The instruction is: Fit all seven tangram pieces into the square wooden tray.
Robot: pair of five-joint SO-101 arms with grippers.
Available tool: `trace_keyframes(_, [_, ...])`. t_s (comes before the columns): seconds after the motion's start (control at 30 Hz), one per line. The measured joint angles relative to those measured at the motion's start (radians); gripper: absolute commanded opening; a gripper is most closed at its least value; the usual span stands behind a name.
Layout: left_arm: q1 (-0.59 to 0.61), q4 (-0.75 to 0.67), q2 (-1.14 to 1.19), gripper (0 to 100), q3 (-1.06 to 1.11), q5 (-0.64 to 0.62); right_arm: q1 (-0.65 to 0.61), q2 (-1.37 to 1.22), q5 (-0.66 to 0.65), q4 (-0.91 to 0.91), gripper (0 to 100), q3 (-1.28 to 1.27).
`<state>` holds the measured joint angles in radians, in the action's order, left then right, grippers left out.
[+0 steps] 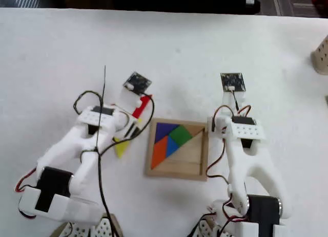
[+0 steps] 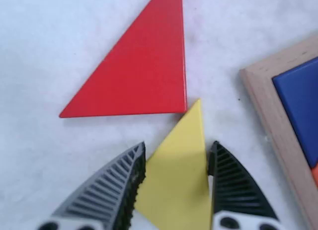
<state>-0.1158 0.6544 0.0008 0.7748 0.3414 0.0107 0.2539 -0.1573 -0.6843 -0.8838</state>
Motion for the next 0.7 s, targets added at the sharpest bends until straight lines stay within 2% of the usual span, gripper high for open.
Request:
trace_keyframes(0.1, [0.015,-0.003,0.0,36,0.0,-0.002,0.0,0.0,0.0,0.0,4.5,0.0])
trace_keyframes(0.17, [0.046,-0.014,-0.002,37,0.0,-0.002,0.0,0.0,0.0,0.0,4.5,0.0])
trace_keyframes(0.5, [0.089,-0.012,0.0,29,0.002,-0.002,0.0,0.0,0.0,0.0,4.6,0.0])
trace_keyframes(0.7, [0.087,0.005,-0.002,29,0.0,-0.003,0.0,0.0,0.0,0.0,4.6,0.0])
